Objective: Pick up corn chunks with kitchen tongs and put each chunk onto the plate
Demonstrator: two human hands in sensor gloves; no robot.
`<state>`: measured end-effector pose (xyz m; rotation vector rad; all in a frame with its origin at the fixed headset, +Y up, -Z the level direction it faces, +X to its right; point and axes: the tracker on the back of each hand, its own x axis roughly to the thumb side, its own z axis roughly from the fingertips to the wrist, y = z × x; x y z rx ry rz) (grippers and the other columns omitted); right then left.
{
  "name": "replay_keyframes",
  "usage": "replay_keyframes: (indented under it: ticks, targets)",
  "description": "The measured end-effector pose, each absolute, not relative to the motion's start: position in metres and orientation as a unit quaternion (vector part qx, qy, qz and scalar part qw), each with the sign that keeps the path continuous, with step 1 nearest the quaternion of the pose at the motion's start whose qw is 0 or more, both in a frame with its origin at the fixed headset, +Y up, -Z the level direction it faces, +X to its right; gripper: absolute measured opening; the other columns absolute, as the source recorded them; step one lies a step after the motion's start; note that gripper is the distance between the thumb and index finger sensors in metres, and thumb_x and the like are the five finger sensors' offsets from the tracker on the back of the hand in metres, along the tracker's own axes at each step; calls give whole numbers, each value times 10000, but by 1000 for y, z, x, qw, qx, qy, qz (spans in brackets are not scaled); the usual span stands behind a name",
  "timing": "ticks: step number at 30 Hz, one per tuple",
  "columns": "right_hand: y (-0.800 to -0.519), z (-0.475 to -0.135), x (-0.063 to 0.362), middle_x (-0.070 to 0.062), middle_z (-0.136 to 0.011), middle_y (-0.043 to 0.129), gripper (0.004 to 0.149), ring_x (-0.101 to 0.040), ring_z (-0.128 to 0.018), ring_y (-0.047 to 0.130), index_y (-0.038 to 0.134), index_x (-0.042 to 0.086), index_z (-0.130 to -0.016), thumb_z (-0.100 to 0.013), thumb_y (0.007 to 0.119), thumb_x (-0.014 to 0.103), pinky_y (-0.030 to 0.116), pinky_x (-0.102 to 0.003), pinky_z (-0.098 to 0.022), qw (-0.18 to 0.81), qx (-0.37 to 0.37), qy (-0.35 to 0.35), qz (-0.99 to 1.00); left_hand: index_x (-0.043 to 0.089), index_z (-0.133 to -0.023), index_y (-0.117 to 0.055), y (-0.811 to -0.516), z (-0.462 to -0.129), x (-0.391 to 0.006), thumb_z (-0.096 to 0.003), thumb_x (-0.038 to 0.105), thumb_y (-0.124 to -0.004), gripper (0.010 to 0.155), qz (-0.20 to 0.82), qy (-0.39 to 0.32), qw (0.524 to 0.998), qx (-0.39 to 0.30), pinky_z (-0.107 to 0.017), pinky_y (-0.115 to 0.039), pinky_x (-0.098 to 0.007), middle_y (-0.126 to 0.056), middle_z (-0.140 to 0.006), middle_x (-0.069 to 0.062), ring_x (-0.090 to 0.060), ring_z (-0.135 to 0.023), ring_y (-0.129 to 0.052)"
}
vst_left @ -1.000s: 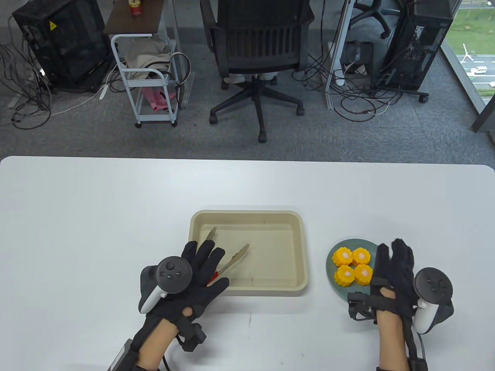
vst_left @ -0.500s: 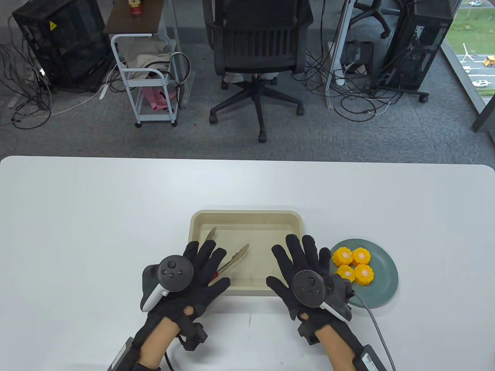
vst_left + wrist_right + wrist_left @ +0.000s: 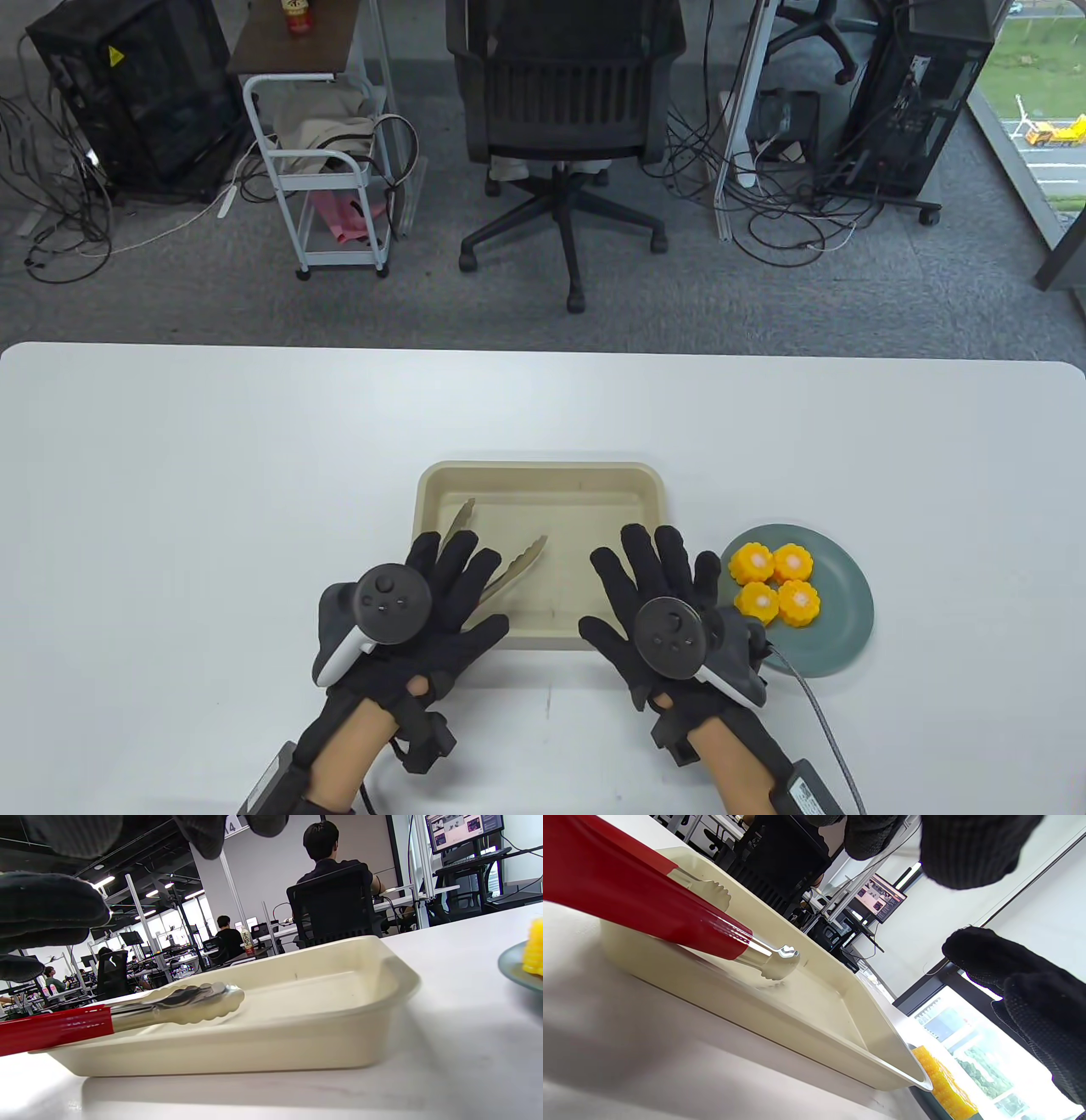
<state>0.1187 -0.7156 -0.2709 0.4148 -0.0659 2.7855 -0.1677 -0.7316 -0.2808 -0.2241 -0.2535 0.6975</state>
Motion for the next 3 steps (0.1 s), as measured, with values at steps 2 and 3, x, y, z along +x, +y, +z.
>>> replay_keyframes:
  ticks: [2, 3]
  targets:
    - [-716, -271, 119, -15, -1278, 261, 742, -341, -1144, 135, 426, 397, -1112, -457, 613, 690, 198, -696, -720, 161, 146, -22, 976, 429, -1131, -364, -732, -281, -168, -456, 620, -677, 768, 340, -122, 926, -109, -689, -48, -745, -147, -1233, 140, -267, -1155, 36]
    - [-716, -271, 118, -15, -1278, 266, 741, -339, -1145, 139, 428, 396, -1112, -458, 614, 690, 200, -696, -720, 160, 147, -23, 976, 426, -1130, -364, -732, -281, -168, -457, 621, -676, 768, 341, -122, 926, -109, -690, -47, -744, -145, -1233, 140, -266, -1155, 37]
